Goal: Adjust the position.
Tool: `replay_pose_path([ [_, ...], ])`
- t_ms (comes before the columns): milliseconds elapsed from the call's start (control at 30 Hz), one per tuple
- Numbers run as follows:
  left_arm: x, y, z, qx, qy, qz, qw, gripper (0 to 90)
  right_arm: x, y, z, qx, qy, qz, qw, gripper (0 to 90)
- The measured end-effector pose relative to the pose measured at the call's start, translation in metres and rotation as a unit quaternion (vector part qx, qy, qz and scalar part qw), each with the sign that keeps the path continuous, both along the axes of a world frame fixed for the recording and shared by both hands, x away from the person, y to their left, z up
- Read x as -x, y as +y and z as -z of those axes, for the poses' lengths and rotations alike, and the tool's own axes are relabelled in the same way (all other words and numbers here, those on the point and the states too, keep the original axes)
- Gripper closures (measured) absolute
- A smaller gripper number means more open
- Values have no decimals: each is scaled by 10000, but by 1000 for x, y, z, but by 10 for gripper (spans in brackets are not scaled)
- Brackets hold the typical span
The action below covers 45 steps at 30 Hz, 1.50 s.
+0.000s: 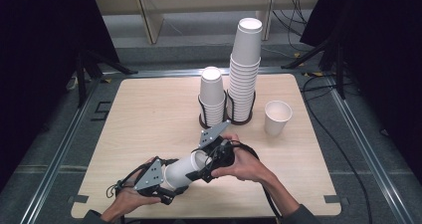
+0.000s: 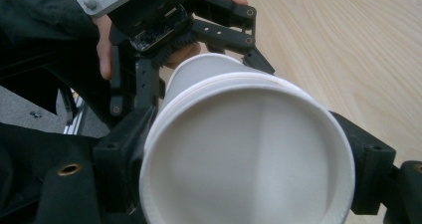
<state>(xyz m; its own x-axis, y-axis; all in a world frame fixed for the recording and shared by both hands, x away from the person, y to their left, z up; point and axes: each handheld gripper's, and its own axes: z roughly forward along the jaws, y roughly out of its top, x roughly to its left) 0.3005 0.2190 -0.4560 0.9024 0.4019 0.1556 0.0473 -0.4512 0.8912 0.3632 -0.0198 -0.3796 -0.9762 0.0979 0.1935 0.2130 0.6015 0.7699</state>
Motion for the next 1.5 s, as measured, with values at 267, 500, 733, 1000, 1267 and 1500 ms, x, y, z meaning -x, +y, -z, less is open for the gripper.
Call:
replay_pose_path([
  [267, -2, 2, 0, 617, 126, -144, 9979, 69, -5, -7, -4, -341, 23, 34, 9994, 243],
  [500, -6, 13, -5, 1318, 297, -508, 9895, 151, -15, -24, -11, -698, 157, 442, 9965, 244],
  [733, -7, 16, -8, 1595, 245, -676, 9846, 132, -21, -34, -12, -1127, 298, 611, 9913, 245],
  [1000, -8, 12, -7, 1750, 109, -717, 9819, 0, -18, -28, -11, -1348, 374, 377, 9894, 245],
  [1267, -6, 9, -8, 1685, 10, -677, 9834, 0, -15, -19, -7, -1362, 475, 216, 9893, 245],
  [1500, -7, 10, -8, 1505, -37, -792, 9854, 0, -16, -19, -4, -1324, 574, 196, 9893, 246],
])
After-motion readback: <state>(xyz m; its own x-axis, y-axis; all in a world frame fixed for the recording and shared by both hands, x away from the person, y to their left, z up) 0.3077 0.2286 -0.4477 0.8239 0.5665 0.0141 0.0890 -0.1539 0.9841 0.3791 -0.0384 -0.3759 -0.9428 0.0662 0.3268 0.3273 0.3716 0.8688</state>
